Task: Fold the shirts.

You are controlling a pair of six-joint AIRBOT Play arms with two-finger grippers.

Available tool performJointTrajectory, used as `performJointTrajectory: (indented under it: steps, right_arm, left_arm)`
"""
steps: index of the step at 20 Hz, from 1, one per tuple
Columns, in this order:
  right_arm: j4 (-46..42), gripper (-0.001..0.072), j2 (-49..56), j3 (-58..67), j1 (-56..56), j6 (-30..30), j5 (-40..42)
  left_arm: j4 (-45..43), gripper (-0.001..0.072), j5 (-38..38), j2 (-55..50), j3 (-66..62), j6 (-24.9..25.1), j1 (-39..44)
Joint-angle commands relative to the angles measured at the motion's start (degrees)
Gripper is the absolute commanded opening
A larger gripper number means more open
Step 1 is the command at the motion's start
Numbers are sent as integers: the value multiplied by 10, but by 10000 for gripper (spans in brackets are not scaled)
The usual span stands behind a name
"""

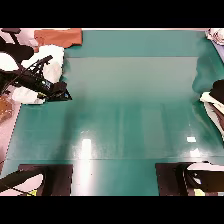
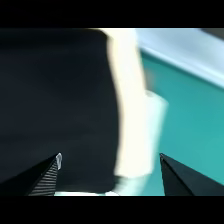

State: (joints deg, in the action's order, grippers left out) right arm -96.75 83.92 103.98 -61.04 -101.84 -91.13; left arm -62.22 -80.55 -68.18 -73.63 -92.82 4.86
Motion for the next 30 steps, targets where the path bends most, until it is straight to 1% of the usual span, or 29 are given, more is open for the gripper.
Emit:
performJointTrajectory:
  steps: [1,2,3,4,5,7,8,9,10,12,13,14,15,17,19,21,25,27,30]
  right_arm:
    - [287,532,-30,64,33,66,68]
    - [382,389,-52,58,55,139,91]
    - [426,348,-78,38,77,189,107]
    - [449,285,-103,9,95,216,122]
    - [477,211,-127,-28,111,243,133]
    - [548,147,-176,-123,143,320,143]
    - [567,130,-202,-176,169,354,143]
    - [558,120,-226,-223,203,376,142]
    - [528,119,-253,-275,248,394,146]
    - [420,118,-314,-369,350,405,183]
    - [369,117,-342,-412,400,405,209]
    - [338,111,-373,-459,450,404,233]
    - [337,64,-406,-505,490,404,244]
    - [340,48,-475,-589,553,399,272]
    - [338,48,-540,-670,582,363,308]
    - [337,49,-594,-739,588,328,319]
    - [337,49,-690,-830,588,324,339]
    - [341,48,-737,-870,588,308,340]
    - [337,48,-809,-901,588,307,368]
  left_arm:
    - [-33,320,71,44,0,26,0]
    - [-59,305,100,72,1,35,0]
    - [-83,278,132,105,9,35,0]
    - [-115,234,162,147,28,32,0]
    - [-140,175,180,187,56,32,0]
    - [-177,176,190,258,131,28,0]
    - [-192,176,200,292,175,20,0]
    - [-197,176,219,322,214,11,0]
    - [-197,176,246,350,252,11,0]
    - [-197,176,271,391,301,11,0]
    - [-197,176,270,401,317,12,0]
    - [-199,176,265,406,332,13,0]
    - [-199,176,261,409,344,13,0]
    - [-197,176,261,424,376,9,0]
    - [-199,176,271,455,413,7,0]
    - [-200,176,275,492,440,7,0]
    - [-242,176,257,509,448,7,0]
    - [-244,176,239,509,451,-2,0]
    - [-244,177,241,509,451,-2,0]
